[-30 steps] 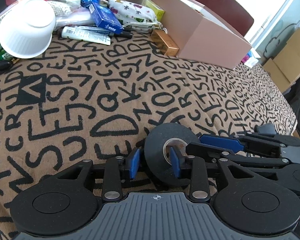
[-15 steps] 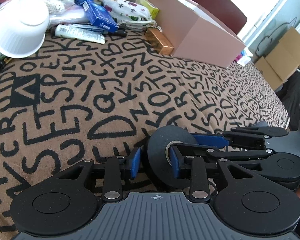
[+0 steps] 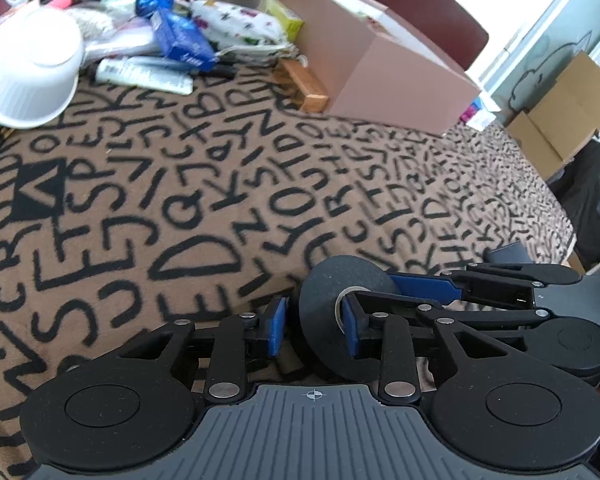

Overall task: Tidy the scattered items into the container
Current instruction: 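Carry the black tape roll into the box and open left tool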

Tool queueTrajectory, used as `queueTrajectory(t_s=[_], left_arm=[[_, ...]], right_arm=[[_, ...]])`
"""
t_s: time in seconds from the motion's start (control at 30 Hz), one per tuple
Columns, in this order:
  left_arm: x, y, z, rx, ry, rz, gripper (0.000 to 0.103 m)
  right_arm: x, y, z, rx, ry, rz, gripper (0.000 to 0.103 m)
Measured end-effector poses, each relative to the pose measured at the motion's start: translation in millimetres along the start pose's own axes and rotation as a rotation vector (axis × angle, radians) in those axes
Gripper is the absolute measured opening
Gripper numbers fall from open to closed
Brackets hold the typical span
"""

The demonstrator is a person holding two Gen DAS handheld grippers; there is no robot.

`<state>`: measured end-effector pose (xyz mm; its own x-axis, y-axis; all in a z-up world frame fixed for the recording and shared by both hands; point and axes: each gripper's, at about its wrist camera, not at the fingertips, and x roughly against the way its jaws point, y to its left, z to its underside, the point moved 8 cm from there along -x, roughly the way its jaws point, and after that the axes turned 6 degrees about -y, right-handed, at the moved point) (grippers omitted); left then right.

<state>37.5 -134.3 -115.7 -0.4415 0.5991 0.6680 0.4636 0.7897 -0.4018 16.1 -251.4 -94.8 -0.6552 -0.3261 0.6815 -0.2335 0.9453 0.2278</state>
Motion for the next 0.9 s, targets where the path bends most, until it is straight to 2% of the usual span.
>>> queueTrajectory(t_s=[0.17, 0.4, 0.6, 0.9], left_arm=[[6, -26, -32, -0.033, -0.067, 0.029, 0.028], [3, -62, -100, -0.092, -0.172, 0.068, 0.028], [-13, -87, -163, -0.127, -0.249, 0.093, 0.027], [-66, -98, -237, -0.142, -0.264, 0.124, 0.028]], right_arm=[[25, -9, -23, 0.047, -0.056, 0.037, 0.032], [52, -31, -82, 0.119, -0.181, 0.094, 0.032], [63, -60, -136, 0.130, -0.283, 0.130, 0.032], [47, -115, -202, 0.091, -0.340, 0.160, 0.032]])
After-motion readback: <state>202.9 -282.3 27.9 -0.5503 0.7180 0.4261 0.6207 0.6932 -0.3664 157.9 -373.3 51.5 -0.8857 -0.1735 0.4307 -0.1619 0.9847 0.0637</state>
